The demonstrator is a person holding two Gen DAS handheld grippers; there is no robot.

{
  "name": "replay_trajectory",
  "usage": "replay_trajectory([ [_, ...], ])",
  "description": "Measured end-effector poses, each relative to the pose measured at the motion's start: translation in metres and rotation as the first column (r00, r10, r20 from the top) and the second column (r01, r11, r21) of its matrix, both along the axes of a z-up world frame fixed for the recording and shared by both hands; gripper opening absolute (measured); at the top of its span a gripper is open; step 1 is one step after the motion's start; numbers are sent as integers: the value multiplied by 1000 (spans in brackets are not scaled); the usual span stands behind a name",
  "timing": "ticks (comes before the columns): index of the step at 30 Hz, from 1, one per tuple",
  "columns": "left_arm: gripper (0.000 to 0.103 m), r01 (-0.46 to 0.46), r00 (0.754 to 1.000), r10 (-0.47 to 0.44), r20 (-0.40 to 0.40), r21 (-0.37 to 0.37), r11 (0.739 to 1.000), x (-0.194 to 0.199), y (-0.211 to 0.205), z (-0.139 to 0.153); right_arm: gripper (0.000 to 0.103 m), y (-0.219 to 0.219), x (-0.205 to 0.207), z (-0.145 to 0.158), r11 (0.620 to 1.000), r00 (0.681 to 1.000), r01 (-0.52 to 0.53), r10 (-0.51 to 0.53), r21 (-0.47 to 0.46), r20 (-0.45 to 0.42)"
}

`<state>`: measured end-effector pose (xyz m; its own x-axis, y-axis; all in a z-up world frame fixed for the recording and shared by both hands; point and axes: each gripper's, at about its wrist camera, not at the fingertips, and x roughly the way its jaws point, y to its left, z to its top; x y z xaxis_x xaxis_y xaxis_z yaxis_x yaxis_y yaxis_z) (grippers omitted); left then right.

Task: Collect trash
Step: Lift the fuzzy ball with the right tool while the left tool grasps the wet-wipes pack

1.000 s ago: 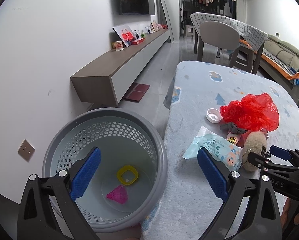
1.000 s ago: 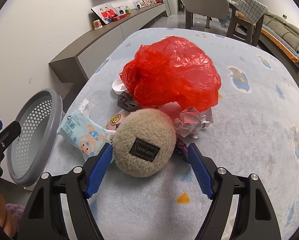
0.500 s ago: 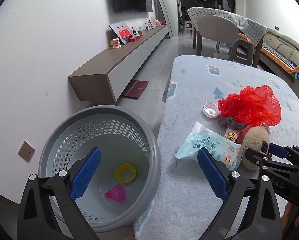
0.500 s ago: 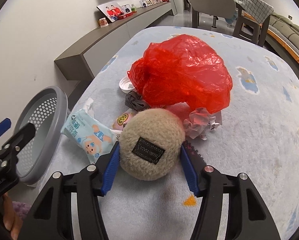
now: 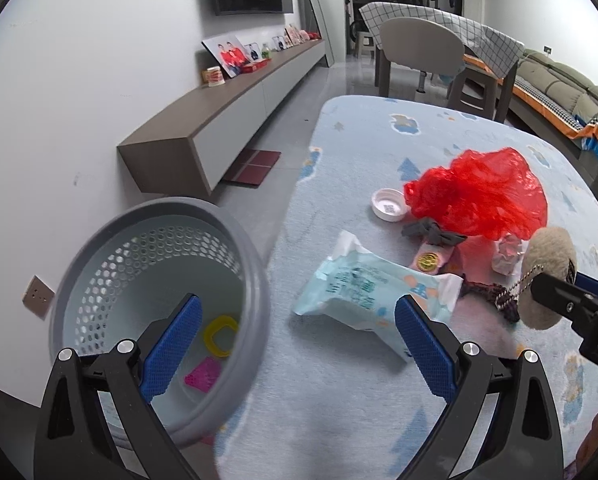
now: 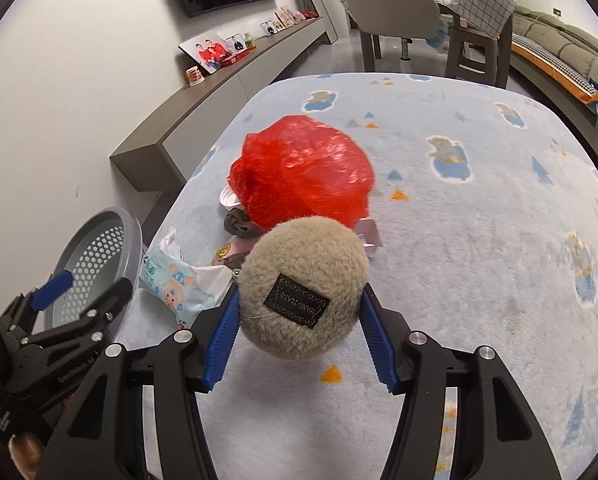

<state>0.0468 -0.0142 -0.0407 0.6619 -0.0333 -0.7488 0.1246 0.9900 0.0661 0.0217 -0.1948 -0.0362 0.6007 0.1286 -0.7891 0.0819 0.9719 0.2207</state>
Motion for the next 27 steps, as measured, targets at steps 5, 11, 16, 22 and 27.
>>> replay_trajectory([
  [5, 95, -3, 1000, 3, -22, -12, 1000, 2, -13, -8, 56, -14, -6, 6, 1000, 1000, 15, -15, 21, 15],
  [11, 95, -41, 998, 39, -51, -45, 998, 10, -24, -12, 56, -27, -9, 11, 999, 1000, 18, -19, 44, 25],
  [16, 95, -84, 994, 78, -71, -82, 993, 19, -30, -14, 56, -33, -12, 17, 997, 999, 10, -12, 74, 34],
  [22, 95, -153, 985, 143, -101, -98, 983, 32, -35, -18, 56, -40, -16, 24, 994, 999, 0, -6, 113, 52],
  [27, 95, -192, 975, 177, -137, -105, 976, 41, -35, -27, 56, -44, -20, 28, 991, 998, -7, -1, 131, 63],
])
